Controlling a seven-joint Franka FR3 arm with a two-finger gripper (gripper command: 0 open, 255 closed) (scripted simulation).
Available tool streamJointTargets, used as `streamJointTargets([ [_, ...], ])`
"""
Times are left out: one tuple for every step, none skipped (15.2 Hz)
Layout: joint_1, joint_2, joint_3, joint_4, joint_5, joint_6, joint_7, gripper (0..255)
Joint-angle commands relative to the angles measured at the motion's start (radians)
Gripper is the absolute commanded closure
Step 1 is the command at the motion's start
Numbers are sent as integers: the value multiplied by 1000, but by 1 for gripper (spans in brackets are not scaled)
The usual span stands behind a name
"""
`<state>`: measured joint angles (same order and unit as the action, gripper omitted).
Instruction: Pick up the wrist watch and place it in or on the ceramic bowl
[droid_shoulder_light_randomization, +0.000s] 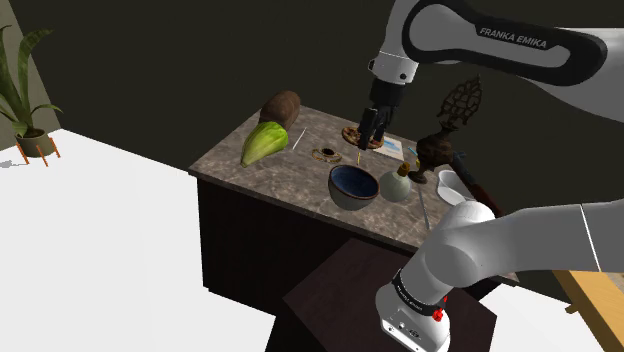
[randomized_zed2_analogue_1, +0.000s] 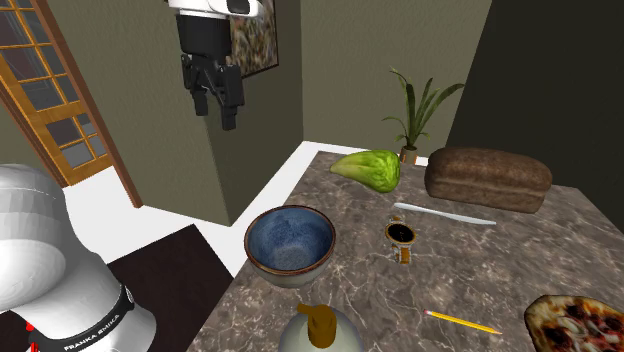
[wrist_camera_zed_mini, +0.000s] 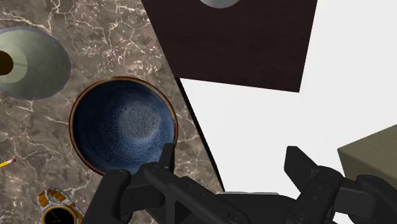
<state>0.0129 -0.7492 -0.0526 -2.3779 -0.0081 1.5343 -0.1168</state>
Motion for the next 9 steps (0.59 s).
streamJointTargets([
  [0,0,0,0,0,0,0,0],
  [-3,14,-17,-9,-14,27,-26,0],
  [-6,30,-35,-18,-27,53,-52,0],
  [-9,48,-52,-24,-40,81,-78,0],
  [-12,67,-70,-29,-52,108,-104,0],
  [-15,88,-87,-33,-64,136,-129,0],
  [-17,110,-105,-35,-74,163,-154,0],
  [-19,134,-122,-36,-84,191,-179,0],
  [-21,159,-139,-35,-93,219,-204,0],
])
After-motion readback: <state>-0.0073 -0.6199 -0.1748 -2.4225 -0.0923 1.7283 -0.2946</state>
